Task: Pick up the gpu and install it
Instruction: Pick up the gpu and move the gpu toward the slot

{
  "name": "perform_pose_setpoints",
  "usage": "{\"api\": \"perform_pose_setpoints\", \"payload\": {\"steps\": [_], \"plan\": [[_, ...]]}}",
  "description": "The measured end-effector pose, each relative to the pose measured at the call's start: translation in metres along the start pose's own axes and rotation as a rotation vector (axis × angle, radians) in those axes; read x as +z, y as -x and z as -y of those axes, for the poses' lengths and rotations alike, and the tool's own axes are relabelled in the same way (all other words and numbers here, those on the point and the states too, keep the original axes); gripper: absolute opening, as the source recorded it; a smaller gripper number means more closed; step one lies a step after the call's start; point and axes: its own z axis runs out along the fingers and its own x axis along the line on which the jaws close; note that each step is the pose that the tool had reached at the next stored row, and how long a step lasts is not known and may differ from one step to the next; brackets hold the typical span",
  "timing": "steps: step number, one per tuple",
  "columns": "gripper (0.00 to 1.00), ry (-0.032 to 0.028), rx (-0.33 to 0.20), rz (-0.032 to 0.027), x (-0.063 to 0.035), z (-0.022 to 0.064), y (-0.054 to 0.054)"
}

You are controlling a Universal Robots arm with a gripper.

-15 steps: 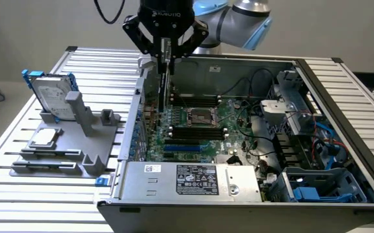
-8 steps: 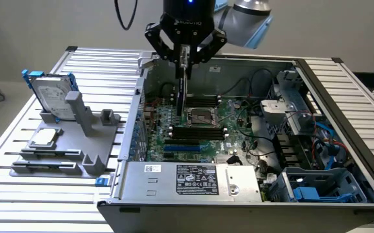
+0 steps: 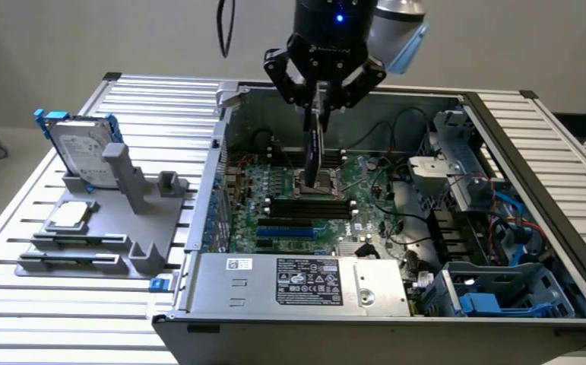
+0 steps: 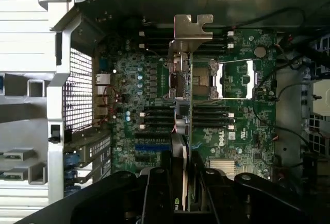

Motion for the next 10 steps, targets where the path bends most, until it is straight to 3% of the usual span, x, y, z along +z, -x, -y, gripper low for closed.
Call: {"api": "perform_pose_setpoints", "payload": {"steps": [10], "plan": [[0.27, -0.0001, 0.0, -0.0001, 0.0173, 0.0009, 0.017]]}}
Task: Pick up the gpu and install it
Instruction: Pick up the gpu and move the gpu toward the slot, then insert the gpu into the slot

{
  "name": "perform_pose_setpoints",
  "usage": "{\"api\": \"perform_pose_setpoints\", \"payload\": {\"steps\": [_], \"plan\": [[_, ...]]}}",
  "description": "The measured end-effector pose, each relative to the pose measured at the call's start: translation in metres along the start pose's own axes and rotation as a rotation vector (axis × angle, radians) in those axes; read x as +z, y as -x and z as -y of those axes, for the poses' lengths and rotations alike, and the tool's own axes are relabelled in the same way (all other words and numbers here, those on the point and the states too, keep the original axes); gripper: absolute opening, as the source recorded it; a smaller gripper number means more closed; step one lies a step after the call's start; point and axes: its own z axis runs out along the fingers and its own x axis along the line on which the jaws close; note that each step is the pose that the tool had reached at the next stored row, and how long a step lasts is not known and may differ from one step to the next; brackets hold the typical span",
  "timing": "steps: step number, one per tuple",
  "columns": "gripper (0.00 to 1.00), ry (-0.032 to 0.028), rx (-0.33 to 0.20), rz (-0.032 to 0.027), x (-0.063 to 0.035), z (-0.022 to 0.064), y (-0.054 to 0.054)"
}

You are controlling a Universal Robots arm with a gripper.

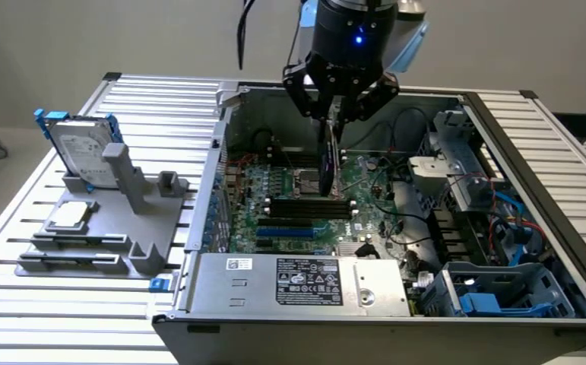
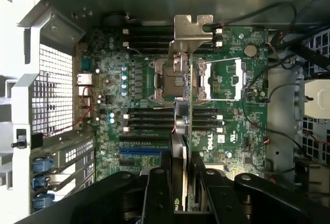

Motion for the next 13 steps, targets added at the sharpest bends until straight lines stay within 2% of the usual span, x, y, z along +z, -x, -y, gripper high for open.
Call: {"api": "perform_pose_setpoints", "payload": {"steps": [13], "plan": [[0.27, 0.0, 0.0, -0.0001, 0.0, 0.0, 0.0]]}}
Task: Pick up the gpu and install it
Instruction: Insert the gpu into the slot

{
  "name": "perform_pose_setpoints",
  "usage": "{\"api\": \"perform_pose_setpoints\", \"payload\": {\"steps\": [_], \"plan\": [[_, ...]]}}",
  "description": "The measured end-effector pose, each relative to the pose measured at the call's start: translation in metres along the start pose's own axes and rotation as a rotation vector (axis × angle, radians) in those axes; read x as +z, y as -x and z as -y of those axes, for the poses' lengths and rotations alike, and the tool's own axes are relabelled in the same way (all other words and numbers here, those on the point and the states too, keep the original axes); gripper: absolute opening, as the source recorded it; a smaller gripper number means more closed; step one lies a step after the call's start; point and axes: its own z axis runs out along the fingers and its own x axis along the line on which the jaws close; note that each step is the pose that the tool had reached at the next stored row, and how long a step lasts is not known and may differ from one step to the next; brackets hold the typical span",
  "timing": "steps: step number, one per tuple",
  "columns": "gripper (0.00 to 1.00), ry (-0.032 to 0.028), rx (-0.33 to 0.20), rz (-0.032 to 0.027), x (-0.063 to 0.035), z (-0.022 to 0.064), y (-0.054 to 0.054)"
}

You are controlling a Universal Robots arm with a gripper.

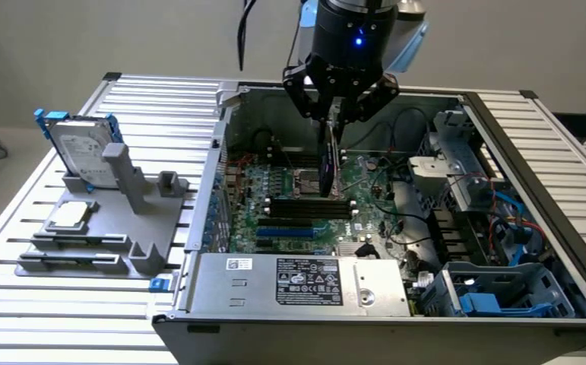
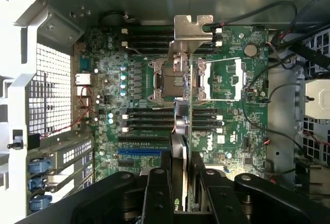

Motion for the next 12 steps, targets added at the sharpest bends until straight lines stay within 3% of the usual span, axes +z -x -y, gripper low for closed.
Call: {"api": "perform_pose_setpoints", "payload": {"steps": [7, 8, 12], "plan": [[0.27, 0.0002, 0.0, 0.0003, 0.0, 0.0, -0.0001], [0.27, 0.0031, -0.002, 0.0032, 0.0002, 0.0001, -0.0012], [0.27, 0.0037, -0.064, 0.0001, 0.0003, 0.0, -0.0013]]}}
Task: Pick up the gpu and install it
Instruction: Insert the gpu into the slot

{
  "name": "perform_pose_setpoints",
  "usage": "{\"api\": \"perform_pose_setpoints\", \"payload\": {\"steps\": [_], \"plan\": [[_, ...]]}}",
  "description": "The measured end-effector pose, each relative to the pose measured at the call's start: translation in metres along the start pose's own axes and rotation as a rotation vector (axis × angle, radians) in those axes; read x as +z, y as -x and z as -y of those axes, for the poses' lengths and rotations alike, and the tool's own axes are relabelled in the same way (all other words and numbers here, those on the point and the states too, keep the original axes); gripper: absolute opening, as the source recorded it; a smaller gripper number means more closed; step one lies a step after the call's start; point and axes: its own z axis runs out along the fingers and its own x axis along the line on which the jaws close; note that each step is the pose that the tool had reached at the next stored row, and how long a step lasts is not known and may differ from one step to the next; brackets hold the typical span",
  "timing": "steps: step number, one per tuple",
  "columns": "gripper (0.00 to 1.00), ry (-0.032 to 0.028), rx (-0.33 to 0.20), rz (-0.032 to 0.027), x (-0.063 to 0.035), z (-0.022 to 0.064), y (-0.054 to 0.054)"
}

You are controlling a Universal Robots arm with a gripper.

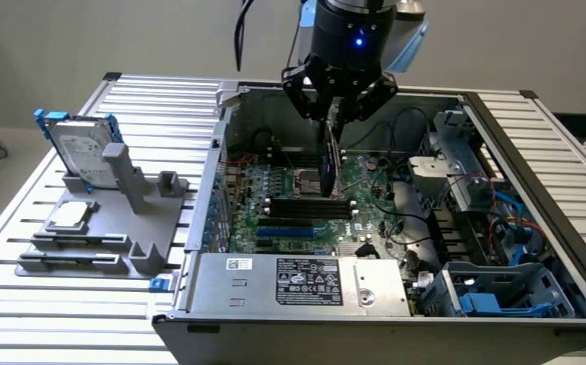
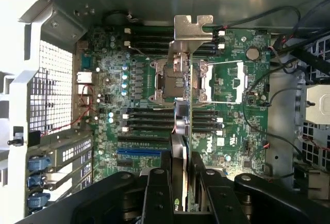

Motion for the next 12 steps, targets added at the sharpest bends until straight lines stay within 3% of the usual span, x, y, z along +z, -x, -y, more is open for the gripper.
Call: {"api": "perform_pose_setpoints", "payload": {"steps": [12], "plan": [[0.27, -0.0053, -0.218, -0.0178, 0.0013, 0.0001, 0.0]]}}
